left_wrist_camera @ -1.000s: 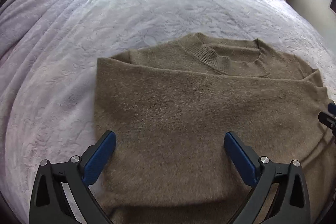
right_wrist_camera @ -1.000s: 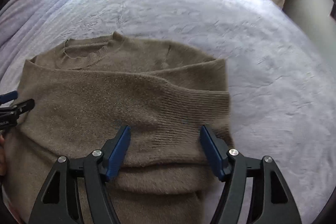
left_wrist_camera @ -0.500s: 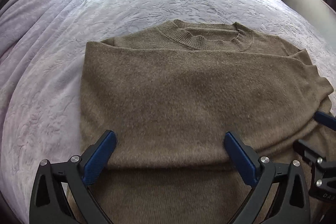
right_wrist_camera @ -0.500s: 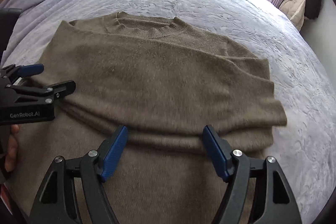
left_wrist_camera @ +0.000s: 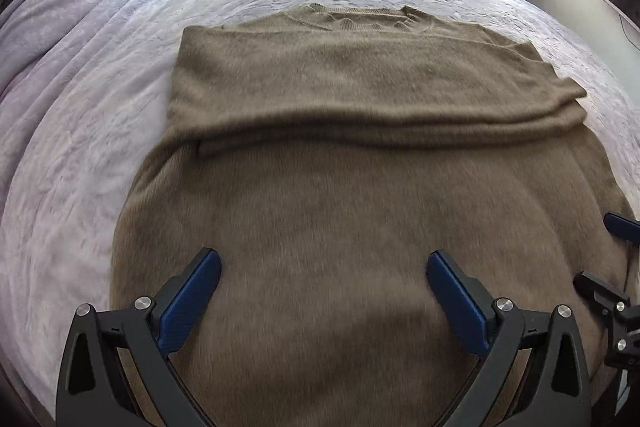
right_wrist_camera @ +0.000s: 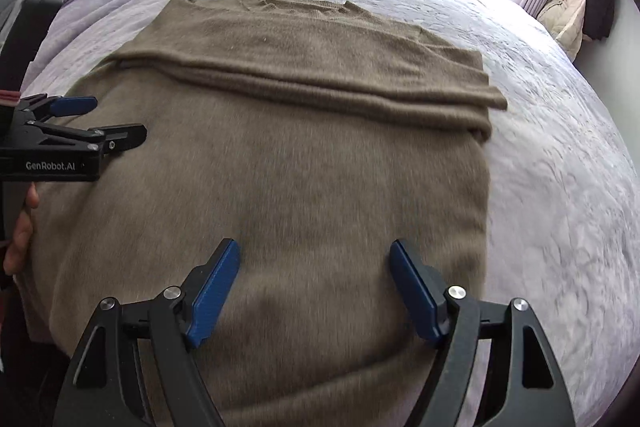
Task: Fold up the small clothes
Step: 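Fold the collar end of the sweater down over the body with both grippers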
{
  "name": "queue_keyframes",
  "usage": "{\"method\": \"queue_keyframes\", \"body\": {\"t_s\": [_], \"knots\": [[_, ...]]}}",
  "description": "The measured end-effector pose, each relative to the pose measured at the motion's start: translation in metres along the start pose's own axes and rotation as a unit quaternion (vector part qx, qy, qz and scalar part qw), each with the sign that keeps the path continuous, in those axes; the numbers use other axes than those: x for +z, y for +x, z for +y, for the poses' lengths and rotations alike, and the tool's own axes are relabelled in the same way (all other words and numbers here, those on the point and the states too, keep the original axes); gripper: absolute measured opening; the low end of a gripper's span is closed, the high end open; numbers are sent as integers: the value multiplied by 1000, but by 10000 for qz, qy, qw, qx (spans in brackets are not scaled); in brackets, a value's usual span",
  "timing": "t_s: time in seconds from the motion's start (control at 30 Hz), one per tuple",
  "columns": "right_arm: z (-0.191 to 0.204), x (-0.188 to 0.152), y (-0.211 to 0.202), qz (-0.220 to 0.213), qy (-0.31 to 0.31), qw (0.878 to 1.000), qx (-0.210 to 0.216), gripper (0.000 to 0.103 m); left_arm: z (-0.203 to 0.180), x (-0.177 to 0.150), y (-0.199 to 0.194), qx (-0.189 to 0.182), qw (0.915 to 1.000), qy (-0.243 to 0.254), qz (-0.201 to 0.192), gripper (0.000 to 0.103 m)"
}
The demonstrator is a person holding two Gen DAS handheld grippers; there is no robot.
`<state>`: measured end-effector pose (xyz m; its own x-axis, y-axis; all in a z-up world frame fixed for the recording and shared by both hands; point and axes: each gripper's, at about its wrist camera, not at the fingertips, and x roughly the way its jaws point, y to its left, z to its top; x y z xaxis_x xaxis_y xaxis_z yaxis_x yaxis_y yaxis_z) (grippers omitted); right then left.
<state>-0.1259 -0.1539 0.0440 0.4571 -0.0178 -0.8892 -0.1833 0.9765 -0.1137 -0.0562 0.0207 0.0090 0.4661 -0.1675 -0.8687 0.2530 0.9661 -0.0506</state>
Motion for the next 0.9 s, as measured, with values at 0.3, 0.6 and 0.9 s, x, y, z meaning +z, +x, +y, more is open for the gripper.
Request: {"method": "queue_keyframes", "body": {"t_s": [0.3,0.6,0.9], "knots": [[2,-60,-31,309,-566,9976,-259,82,1,-58,-35,103,9993,337,134,103],[61,-72,-84,-393,-1479,9875,-367,82,-28,-73,-77,-541,9971,502,-201,103],[56,-149,-34,634,-2760,9502,-1302,82,-28,-119,-61,-257,9935,1071,284,103]]}}
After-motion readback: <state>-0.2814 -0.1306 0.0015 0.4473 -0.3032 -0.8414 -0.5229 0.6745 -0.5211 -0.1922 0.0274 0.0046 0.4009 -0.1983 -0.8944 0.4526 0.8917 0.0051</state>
